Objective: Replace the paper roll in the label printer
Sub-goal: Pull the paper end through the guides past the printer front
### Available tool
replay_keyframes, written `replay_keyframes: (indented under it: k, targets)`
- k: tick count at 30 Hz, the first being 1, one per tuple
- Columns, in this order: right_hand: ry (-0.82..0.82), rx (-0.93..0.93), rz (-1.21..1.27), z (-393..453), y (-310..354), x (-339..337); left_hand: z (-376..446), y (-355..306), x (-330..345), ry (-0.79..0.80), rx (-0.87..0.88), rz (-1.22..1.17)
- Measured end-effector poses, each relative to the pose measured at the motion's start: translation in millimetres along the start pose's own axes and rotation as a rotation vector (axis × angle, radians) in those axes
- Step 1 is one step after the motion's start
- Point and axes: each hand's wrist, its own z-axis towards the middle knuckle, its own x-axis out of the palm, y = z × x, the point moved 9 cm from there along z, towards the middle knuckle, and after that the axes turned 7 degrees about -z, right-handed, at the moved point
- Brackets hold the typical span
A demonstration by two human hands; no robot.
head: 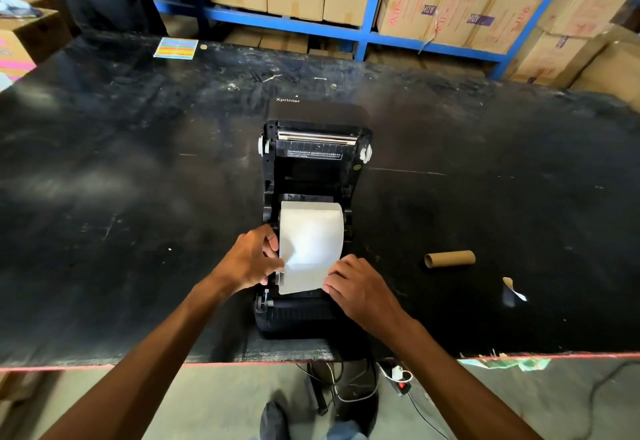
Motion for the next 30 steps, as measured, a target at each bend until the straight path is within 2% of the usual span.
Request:
replay_keyframes:
  k: [3,5,8,9,12,19,30]
  targets:
    - [0.011,0.023,0.020,-0.2,-1.3,0.9,-15.3,-10.7,-13.7,-0.162,0.131,0.096]
    - [0.021,0.048,0.057,-0.7,0.3,0.9,-27.7,-20.0,-7.1,-0.091,0.236,0.127]
    - [0.012,0.104,0.129,-2.4,-0.7,-1.2,-45.1,-25.1,24.0,0.153,0.326,0.319]
    - [0.007,0.122,0.152,-3.3,-1.6,-2.9,-48.3,-25.4,30.1,0.163,0.361,0.402]
    - [-0.020,0.129,0.165,-6.9,-1.0,-7.9,-55.7,-34.8,28.8,0.043,0.475,0.494]
    - [-0.020,0.068,0.177,-23.9,10.4,-21.3,-81.7,-40.9,31.2,0.031,0.462,0.457]
    - [-0.093,-0.109,0.124,-62.5,44.3,-53.1,-144.1,-45.3,38.9,-0.127,0.370,0.414]
